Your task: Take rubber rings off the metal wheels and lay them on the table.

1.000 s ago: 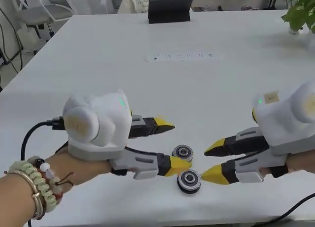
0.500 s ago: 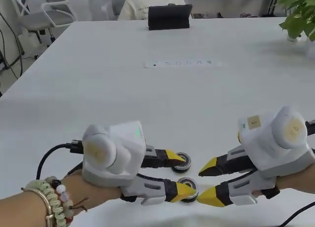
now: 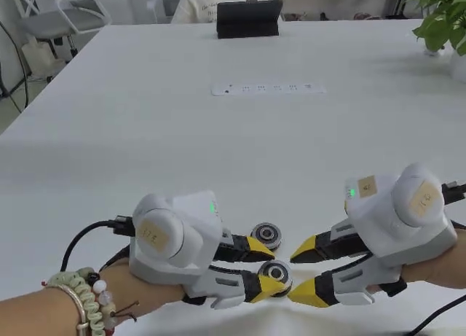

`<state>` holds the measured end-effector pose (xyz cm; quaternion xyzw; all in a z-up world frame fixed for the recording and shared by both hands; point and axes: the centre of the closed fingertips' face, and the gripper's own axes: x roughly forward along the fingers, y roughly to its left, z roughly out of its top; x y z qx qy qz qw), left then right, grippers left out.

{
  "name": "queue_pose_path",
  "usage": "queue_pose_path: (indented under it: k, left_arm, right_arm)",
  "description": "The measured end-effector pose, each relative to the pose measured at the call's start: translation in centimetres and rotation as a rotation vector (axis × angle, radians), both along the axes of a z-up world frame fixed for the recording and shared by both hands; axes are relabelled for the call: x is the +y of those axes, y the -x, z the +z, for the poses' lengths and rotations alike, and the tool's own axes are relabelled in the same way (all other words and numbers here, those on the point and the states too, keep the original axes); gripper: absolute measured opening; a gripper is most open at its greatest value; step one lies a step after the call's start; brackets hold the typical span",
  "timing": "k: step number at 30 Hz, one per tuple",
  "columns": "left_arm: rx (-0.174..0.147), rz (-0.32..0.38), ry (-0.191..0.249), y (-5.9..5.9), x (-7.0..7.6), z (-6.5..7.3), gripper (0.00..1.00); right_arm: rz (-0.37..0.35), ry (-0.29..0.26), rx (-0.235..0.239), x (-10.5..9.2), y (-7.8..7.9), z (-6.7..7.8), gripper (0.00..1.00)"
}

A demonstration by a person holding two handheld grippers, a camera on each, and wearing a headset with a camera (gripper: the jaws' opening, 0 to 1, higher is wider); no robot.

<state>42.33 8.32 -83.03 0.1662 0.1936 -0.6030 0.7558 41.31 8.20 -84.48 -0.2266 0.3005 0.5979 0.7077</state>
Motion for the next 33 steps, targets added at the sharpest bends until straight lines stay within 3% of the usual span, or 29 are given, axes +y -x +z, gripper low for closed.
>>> queue_pose_path:
  k: [15,20,21,22,25,33]
  left_arm:
    - [0.0,-0.016,-0.02,0.22,0.01,-0.56,0.13]
    - [-0.018,0.004,-0.025,-0.33,0.12,-0.49,0.14]
    - [-0.029,0.008,-0.042,-0.58,0.37,-0.61,0.13]
    - [-0.004,0.017,-0.024,-0.42,0.27,-0.47,0.13]
    - [0.0,0.017,-0.017,-0.35,0.14,-0.55,0.13]
    - [-0.036,-0.019,-0.025,0.19,-0.29,-0.4,0.07]
  right_arm:
    - [0.045,0.046,-0.036,0.38,0.21,-0.68,0.26]
    - [0.041,0.04,-0.044,0.58,0.09,-0.56,0.25]
    - [0.042,0.043,-0.047,0.59,0.1,-0.59,0.25]
    - [0.044,0.044,-0.048,0.58,0.13,-0.62,0.25]
    - [0.045,0.047,-0.049,0.6,0.09,-0.68,0.25]
    - [0.039,0.055,-0.05,0.5,-0.01,-0.81,0.24]
